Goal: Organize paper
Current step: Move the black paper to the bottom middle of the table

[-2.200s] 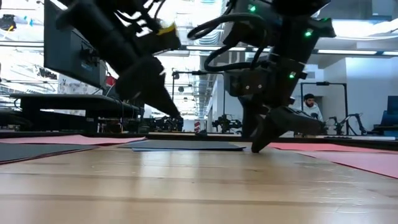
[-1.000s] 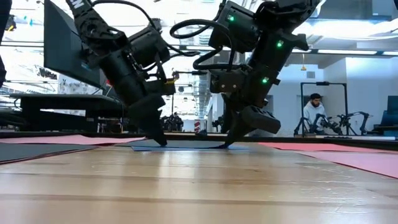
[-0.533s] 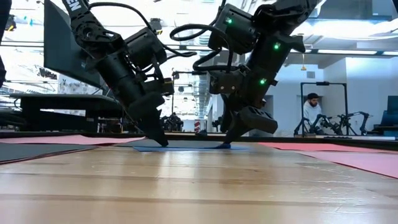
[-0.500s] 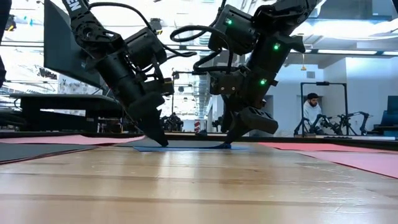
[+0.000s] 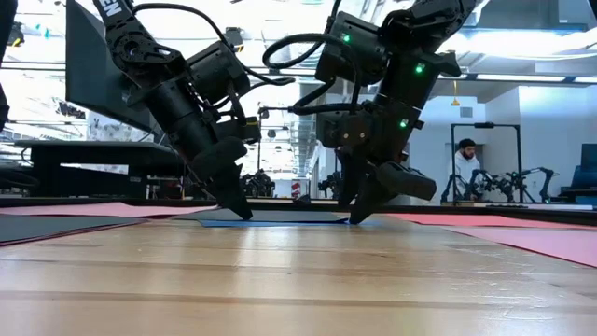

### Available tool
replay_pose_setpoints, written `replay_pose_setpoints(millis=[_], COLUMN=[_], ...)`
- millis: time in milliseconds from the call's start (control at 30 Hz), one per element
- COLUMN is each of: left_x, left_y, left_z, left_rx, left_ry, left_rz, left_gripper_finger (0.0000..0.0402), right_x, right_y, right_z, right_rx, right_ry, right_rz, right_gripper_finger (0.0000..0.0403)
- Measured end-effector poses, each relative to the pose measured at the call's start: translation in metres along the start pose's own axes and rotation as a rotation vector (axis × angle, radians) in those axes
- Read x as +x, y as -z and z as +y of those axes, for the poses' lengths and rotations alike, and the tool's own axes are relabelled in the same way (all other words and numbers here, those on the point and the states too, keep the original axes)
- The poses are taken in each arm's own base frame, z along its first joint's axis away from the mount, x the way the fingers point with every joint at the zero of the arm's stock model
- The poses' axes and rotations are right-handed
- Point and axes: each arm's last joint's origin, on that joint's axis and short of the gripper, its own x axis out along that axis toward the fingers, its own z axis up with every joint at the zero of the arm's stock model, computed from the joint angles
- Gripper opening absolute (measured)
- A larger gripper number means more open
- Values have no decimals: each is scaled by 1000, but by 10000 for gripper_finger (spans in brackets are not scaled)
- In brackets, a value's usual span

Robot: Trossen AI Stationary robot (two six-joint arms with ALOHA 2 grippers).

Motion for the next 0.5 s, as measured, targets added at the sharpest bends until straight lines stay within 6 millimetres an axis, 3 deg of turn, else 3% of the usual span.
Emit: replay_pose_setpoints(millis=[233,500], left_x=[0,0], left_y=[0,0], left_z=[0,0], left_rx=[0,-1], left_ry=[0,0], left_rz=[0,0], left_gripper_finger=[0,0], right_x=[0,0], right_y=[-4,-3], right_z=[-1,-1], right_rx=[14,15], right_ry=[1,1], right_rz=[-38,-38], right_gripper_finger=[162,81])
